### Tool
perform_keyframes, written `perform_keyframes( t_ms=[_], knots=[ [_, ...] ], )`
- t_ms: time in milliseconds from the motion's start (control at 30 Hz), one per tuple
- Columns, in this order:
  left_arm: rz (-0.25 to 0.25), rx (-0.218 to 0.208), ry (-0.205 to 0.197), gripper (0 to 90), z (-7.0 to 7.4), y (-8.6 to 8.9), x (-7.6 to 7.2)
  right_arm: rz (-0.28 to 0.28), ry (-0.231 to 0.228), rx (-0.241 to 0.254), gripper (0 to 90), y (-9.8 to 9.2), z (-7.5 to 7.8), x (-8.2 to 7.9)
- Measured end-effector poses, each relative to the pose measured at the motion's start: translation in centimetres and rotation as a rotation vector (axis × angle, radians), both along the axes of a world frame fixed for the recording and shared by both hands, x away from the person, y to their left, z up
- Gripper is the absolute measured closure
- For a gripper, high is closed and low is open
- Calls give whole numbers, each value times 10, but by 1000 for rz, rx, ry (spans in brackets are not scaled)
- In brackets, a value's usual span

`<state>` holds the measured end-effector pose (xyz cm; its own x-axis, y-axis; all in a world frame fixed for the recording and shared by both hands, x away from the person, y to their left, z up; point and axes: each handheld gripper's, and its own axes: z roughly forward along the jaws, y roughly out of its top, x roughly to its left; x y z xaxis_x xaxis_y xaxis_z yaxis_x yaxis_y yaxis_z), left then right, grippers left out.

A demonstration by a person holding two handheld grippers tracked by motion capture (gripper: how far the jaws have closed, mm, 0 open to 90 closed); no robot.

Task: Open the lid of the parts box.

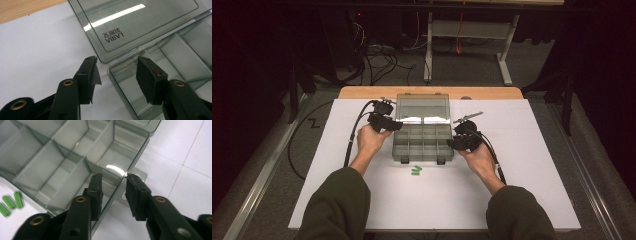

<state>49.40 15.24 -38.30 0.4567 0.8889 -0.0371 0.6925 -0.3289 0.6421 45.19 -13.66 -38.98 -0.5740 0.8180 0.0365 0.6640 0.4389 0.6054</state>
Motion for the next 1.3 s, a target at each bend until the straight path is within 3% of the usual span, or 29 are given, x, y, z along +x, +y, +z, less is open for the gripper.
perform_keyframes(
  t_ms=[133,333,467,700,800,1200,1300],
  knots=[
    [-15,2,-7,473,3,2,-5,-7,-31,44,642,-3,6,-2],
    [-20,-13,-27,445,4,6,-19,12,-34,37,585,-4,11,-9],
    [-27,-8,-72,430,7,8,-31,28,-39,47,559,-5,15,-14],
    [-36,-43,-100,414,12,12,-52,40,-61,52,516,-8,21,-21],
    [-43,-40,-89,383,15,14,-58,44,-93,57,502,-13,23,-26],
    [-61,-89,-146,379,22,18,-93,38,-120,87,458,-32,33,-43],
    [-69,-91,-158,378,23,19,-103,33,-145,117,452,-39,36,-50]
  ],
)
